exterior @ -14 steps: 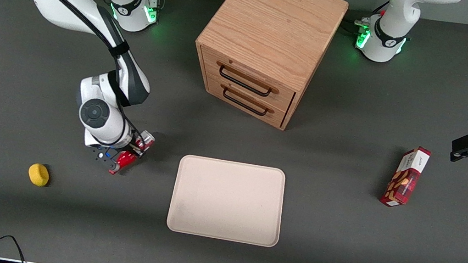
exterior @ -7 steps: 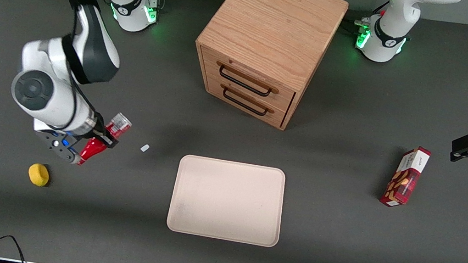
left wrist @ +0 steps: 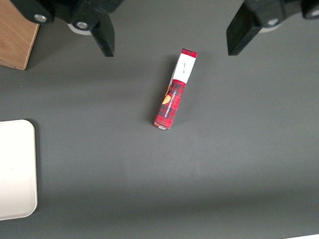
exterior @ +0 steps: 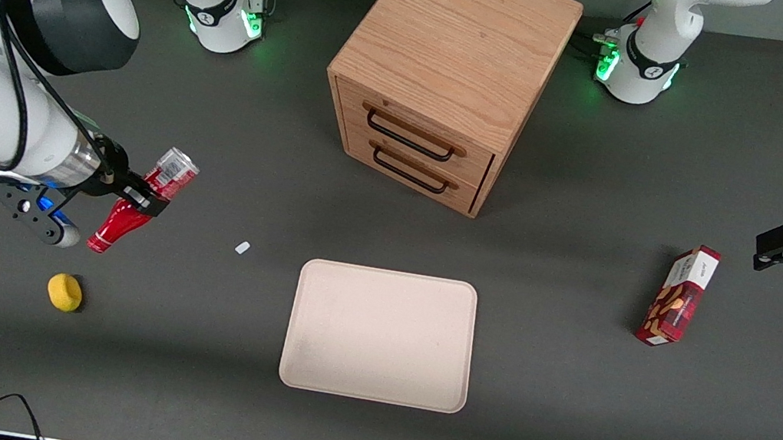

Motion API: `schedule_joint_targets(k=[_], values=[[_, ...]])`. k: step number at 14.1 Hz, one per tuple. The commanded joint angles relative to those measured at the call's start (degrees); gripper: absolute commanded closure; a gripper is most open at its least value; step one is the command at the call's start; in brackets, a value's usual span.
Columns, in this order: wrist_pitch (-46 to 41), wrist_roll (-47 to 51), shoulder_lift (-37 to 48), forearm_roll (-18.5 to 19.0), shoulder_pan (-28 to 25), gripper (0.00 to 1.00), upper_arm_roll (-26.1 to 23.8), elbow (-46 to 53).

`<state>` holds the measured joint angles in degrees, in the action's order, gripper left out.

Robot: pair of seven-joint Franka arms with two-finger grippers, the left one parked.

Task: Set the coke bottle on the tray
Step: 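Carry the upright bottle over the cream tray's edge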

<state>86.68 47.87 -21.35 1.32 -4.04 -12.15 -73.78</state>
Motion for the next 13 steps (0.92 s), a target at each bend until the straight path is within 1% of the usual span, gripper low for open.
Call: schedule_joint_targets(k=[1, 2, 4, 5, 7, 8, 11, 12, 13], values=[[-0.9, -0.32, -10.08, -0.26, -4.72, 1.0, 0.45, 9.49], [-0.9, -0.06, -14.56, 0.61, -7.36, 1.0, 1.16, 13.97], [0.76, -0.4, -20.55, 1.41, -10.1, 1.0, 1.87, 19.53], [3.65, -0.58, -21.88, 1.58, -10.63, 1.0, 1.87, 19.55], [9.01, -2.77, -24.87, 3.77, -12.74, 1.0, 1.78, 19.38], [11.56, -3.83, -26.45, 4.04, -13.7, 1.0, 1.78, 19.29], [15.97, -7.17, -29.36, 4.05, -14.76, 1.0, 1.78, 18.85], [17.28, -7.35, -30.24, 4.39, -16.07, 1.0, 1.78, 18.41], [18.6, -7.61, -31.03, 5.53, -16.09, 1.0, 1.78, 18.06]])
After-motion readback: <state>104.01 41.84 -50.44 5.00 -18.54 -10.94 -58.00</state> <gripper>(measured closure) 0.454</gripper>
